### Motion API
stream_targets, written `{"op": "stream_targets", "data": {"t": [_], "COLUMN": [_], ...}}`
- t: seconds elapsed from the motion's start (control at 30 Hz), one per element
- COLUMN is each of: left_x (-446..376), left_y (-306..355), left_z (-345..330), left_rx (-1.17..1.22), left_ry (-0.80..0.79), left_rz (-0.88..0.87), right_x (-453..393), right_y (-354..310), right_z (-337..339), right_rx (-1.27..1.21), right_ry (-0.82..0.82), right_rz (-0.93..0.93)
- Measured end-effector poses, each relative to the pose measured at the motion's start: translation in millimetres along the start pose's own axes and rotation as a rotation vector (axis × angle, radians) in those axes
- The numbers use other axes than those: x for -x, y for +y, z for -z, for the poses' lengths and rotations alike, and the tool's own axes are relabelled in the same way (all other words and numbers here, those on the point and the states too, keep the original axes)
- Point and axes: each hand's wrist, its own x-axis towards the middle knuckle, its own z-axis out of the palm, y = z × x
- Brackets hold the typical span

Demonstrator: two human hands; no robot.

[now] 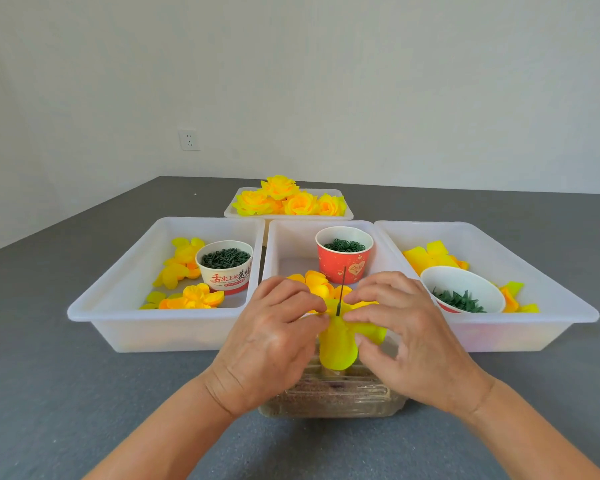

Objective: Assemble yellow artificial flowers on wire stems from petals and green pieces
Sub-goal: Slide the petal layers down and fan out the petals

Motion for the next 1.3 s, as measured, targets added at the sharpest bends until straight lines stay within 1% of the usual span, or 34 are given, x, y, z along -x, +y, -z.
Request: {"op": "stream_targets", "data": {"t": [0.07,0.23,0.33,0.4,0.47,0.5,0.6,0.8,0.87,0.9,0.93,0.97,1.0,1.03,1.07,1.13,1.2,1.23,1.3], "left_x": [1.7,-10.2,-18.4,-18.8,-17.5,-16.8,-14.6,-15.6,-17.0,-17.6,-18.6,-19.3,-20.5,-21.0,-21.7,-23.3,-25.1,-25.9,-26.6], "left_y": [-0.1,6.0,9.3,9.2,8.7,9.0,9.3,4.6,3.6,2.8,2.0,1.1,0.7,0.3,0.1,-0.4,-0.7,-0.9,-0.9], "left_z": [3.4,4.4,-0.2,-3.4,-5.4,-6.1,-7.0,-5.7,-5.3,-5.1,-4.9,-4.7,-4.9,-4.5,-4.1,-4.2,-4.6,-5.1,-5.2], "left_rx": [0.093,0.320,0.438,0.569,0.722,0.769,0.803,0.743,0.725,0.723,0.722,0.723,0.730,0.747,0.770,0.816,0.836,0.841,0.847], "left_ry": [-0.024,0.079,0.034,0.002,-0.010,-0.015,-0.036,-0.080,-0.096,-0.102,-0.114,-0.135,-0.164,-0.195,-0.222,-0.238,-0.225,-0.221,-0.225], "left_rz": [0.084,0.360,0.504,0.633,0.746,0.776,0.778,0.704,0.699,0.702,0.708,0.716,0.724,0.732,0.740,0.764,0.795,0.808,0.819], "right_x": [-2.2,-9.0,-9.3,-9.7,-9.2,-8.8,-8.0,-7.7,-9.4,-11.4,-13.8,-16.5,-19.5,-23.1,-26.3,-33.7,-42.5,-47.3,-56.6], "right_y": [-2.3,-5.3,-5.3,-4.6,-2.9,-2.1,-1.4,-2.9,-0.4,2.5,7.9,15.2,24.1,32.0,40.2,55.0,68.3,73.7,82.0], "right_z": [1.0,-9.2,-14.0,-14.8,-14.7,-14.4,-14.6,-12.6,-8.2,-5.3,-3.6,-2.7,-2.6,-3.7,-6.2,-13.4,-24.2,-30.6,-43.5], "right_rx": [-0.114,-0.306,-0.423,-0.489,-0.524,-0.519,-0.501,-0.500,-0.623,-0.732,-0.815,-0.839,-0.800,-0.734,-0.671,-0.564,-0.436,-0.359,-0.164], "right_ry": [0.000,0.084,0.084,0.073,0.046,0.032,0.001,-0.043,-0.092,-0.085,-0.041,0.028,0.088,0.110,0.099,-0.009,-0.165,-0.258,-0.494], "right_rz": [-0.088,-0.308,-0.419,-0.480,-0.508,-0.510,-0.508,-0.523,-0.574,-0.626,-0.684,-0.735,-0.770,-0.801,-0.827,-0.866,-0.881,-0.869,-0.805]}}
